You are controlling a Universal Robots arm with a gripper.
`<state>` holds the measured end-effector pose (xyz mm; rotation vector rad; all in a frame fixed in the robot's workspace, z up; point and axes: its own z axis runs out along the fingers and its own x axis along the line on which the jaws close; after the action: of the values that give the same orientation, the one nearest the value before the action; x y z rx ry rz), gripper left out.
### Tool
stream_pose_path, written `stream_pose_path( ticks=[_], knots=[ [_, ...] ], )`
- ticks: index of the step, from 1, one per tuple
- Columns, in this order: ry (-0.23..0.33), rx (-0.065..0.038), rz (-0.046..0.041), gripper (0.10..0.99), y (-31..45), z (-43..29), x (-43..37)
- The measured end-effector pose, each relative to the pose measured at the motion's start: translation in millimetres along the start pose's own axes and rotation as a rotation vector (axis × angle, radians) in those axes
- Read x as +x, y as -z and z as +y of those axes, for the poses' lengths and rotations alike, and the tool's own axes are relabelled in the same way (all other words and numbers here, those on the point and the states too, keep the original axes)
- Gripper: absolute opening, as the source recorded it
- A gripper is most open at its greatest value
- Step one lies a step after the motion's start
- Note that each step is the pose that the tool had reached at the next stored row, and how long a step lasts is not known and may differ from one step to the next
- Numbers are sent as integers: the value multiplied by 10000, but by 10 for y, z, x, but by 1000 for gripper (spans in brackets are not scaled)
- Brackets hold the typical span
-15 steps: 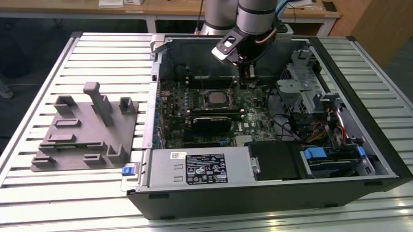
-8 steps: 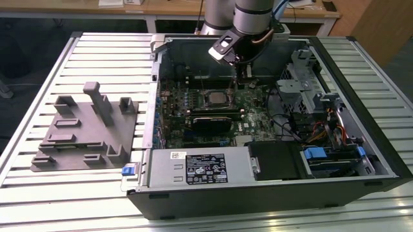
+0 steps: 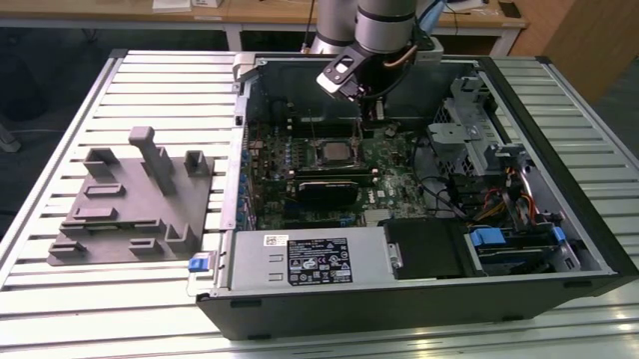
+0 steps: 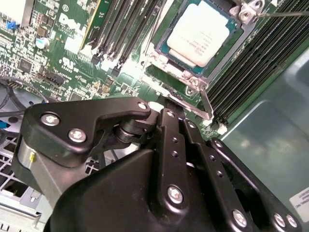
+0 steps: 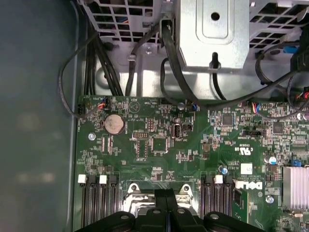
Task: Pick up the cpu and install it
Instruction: 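Close the cpu cover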
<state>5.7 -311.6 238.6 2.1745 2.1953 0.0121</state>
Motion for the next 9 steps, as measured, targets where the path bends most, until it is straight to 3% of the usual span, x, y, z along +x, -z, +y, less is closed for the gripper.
stream_pose_path(
  ticks=[9],
  knots=[
    [0,1,-2,106,5,-105,1]
  ],
)
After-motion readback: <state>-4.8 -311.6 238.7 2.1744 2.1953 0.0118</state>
